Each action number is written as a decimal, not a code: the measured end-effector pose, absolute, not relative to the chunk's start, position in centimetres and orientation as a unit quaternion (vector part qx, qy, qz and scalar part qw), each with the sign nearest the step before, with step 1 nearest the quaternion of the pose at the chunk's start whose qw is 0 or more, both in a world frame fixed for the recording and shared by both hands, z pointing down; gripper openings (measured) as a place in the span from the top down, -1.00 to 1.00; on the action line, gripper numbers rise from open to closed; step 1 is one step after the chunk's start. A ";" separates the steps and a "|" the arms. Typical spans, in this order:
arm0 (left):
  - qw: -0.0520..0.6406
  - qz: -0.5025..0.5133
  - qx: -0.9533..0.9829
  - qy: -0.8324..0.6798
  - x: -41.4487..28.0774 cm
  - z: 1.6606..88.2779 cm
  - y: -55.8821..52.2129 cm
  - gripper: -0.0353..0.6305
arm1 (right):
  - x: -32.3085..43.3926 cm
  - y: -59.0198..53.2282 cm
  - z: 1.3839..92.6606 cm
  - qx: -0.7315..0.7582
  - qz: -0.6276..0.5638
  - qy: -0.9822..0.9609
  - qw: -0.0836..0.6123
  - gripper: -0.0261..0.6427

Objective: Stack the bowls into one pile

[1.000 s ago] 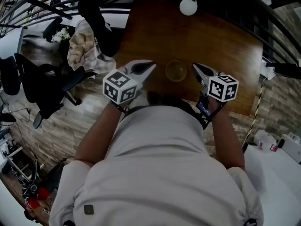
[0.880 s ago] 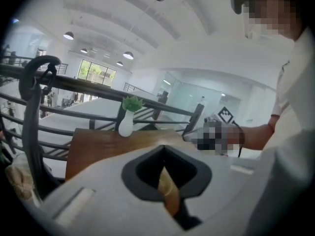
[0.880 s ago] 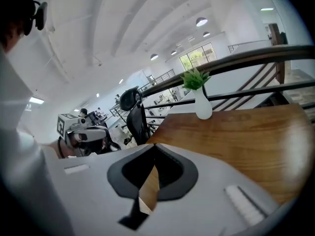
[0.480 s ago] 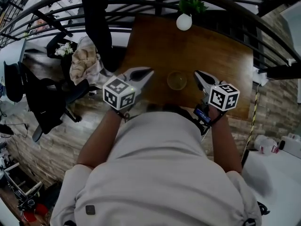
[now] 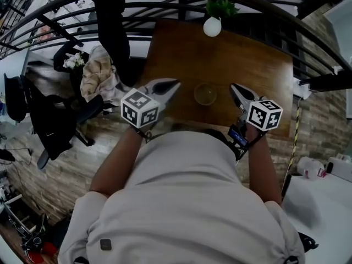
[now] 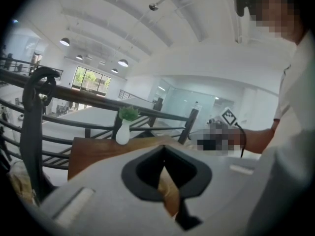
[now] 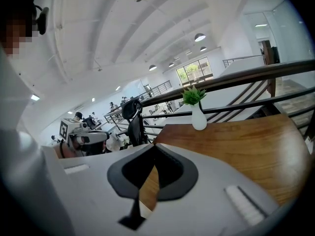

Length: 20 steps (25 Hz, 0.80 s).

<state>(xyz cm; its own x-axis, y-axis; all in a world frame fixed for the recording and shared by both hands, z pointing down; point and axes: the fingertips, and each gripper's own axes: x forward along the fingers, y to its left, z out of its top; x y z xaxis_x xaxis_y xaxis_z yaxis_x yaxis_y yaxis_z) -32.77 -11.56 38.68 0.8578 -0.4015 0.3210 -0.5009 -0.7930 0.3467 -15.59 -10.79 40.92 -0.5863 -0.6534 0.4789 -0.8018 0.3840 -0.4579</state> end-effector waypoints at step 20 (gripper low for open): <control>0.230 0.136 0.929 -0.256 -18.0 40.9 -0.2 0.88 | -1.9 2.1 42.7 0.406 0.354 -0.836 0.109 0.90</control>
